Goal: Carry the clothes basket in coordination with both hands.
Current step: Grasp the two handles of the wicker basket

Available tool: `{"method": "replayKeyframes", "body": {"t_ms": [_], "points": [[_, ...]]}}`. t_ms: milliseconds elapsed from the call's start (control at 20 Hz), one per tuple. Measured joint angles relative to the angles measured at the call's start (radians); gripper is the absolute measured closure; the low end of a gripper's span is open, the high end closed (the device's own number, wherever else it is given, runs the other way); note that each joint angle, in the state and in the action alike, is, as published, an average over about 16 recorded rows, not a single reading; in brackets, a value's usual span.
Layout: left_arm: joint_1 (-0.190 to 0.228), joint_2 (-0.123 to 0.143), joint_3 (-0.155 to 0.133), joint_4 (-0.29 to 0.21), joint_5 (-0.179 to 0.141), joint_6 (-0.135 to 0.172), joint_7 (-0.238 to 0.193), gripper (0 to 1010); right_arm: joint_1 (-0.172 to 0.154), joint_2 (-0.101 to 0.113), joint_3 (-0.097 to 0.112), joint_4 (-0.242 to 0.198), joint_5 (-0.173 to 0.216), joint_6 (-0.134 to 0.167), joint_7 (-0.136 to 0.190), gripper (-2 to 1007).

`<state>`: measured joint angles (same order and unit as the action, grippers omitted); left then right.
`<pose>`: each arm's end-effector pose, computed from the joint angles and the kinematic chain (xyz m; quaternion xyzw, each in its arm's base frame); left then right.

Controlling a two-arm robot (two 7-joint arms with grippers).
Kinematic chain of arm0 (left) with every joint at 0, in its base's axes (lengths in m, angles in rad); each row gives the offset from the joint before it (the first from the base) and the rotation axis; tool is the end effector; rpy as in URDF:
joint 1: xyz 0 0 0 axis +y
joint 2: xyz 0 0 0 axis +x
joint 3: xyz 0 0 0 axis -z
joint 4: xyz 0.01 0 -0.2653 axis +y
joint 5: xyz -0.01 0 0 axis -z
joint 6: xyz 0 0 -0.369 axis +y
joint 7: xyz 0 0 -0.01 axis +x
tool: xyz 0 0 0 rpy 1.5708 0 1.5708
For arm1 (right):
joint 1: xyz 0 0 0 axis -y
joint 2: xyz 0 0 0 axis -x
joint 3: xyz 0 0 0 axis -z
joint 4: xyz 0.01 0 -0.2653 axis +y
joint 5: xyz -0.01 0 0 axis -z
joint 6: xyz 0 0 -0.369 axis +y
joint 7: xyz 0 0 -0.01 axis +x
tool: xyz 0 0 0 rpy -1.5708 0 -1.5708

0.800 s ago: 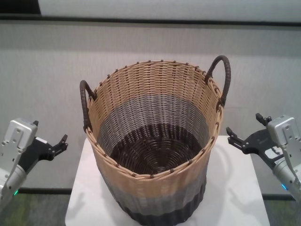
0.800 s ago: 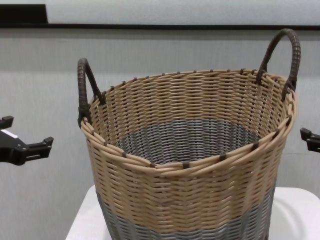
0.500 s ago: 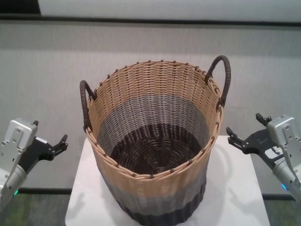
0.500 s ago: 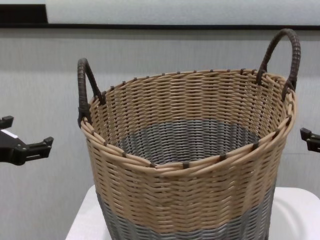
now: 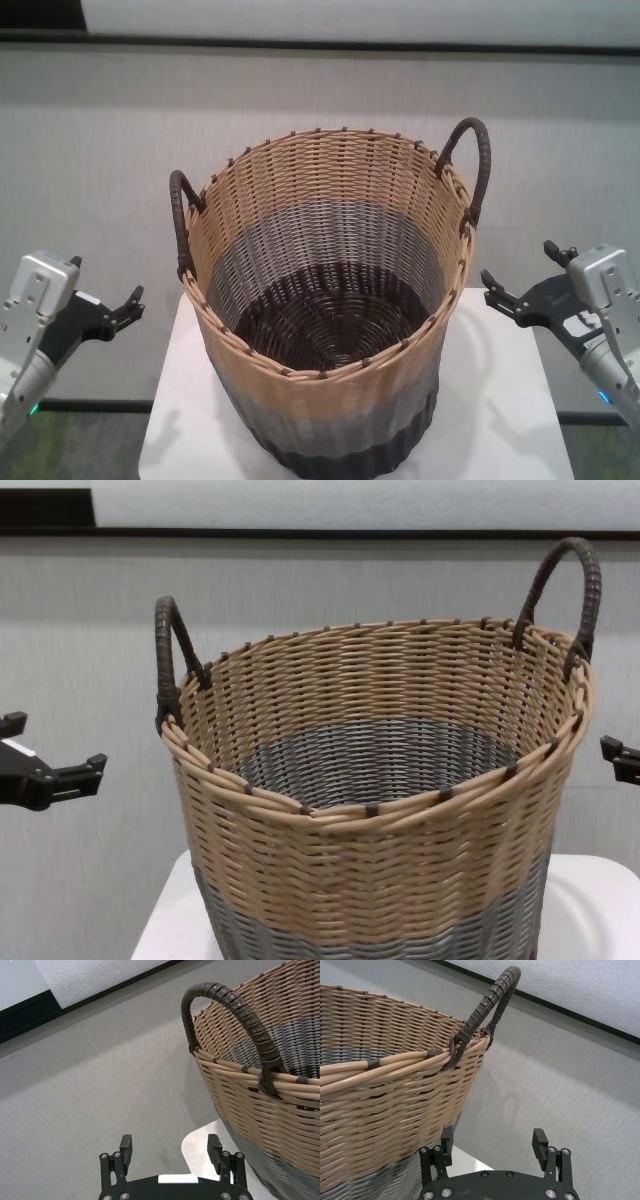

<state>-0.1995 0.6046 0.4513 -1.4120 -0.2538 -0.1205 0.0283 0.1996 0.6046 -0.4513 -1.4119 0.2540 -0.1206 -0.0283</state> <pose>0.4110 0.0527 -0.2939 0.1415 -0.1325 0.5800 0.7913 0.4110 -0.0527 -0.2939 -0.1414 -0.1324 -0.5800 0.7912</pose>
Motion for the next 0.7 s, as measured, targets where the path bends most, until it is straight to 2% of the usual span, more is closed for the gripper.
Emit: {"method": "replayKeyframes", "body": {"t_ms": [700], "points": [[0.000,0.000,0.000,0.000,0.000,0.000,0.000,10,0.000,0.000,0.000,0.000,0.000,0.000,0.000,0]]}}
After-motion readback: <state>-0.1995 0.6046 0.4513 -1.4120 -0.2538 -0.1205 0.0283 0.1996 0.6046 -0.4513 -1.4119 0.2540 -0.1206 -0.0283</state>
